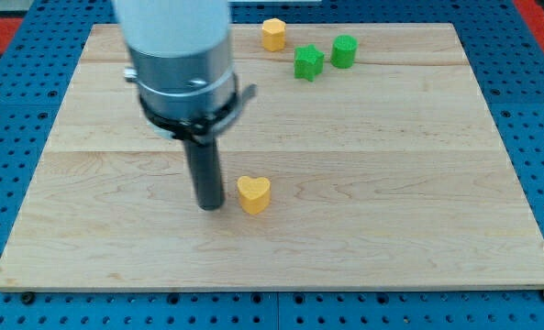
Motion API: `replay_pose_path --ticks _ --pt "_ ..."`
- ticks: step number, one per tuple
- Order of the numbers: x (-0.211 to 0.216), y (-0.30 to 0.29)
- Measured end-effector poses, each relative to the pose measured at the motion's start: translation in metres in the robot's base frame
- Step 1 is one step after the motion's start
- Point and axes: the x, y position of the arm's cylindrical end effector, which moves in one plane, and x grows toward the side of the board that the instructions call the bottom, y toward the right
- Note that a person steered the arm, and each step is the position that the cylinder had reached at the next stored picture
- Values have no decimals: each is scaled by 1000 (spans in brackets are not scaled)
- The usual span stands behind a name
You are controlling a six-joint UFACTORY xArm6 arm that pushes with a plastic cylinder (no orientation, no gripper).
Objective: Move the yellow heart to the bottom center of the board
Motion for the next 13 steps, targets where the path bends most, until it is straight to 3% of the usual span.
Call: replay_pose_path --ticks 1,2,3,5,7,9,13 --pt "-28 11" --pt "-33 60" --pt "-18 67" --pt "15 57" --pt "24 -9" --pt "40 31" --pt "40 38"
